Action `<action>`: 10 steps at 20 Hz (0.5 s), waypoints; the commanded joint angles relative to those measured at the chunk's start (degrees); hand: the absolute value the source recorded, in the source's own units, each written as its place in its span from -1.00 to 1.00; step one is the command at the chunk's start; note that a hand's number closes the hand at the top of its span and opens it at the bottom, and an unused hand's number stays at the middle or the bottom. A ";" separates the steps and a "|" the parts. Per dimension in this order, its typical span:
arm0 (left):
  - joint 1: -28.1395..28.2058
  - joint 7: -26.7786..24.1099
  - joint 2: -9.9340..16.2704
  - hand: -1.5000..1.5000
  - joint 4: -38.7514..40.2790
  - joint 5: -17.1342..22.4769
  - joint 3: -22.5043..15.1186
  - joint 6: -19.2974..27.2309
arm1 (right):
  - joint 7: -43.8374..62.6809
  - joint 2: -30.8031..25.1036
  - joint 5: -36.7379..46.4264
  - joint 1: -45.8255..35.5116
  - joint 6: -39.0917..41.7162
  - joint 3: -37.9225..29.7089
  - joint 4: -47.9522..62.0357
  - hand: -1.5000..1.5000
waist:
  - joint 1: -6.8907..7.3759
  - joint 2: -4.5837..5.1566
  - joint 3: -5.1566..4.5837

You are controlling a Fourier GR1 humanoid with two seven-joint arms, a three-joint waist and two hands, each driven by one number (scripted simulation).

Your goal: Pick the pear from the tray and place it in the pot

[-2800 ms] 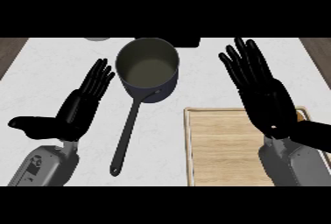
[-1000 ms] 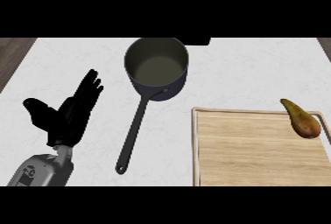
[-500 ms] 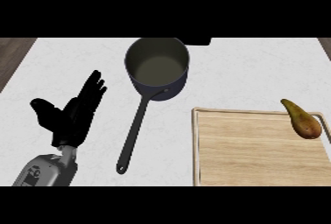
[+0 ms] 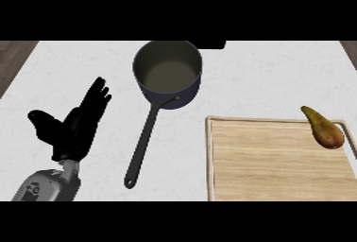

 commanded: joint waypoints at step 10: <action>2.98 0.52 0.11 0.00 -2.23 -0.84 1.45 -1.03 | -4.98 3.66 -0.57 -5.42 7.96 2.60 5.01 -1.00 | -1.23 -0.50 -0.19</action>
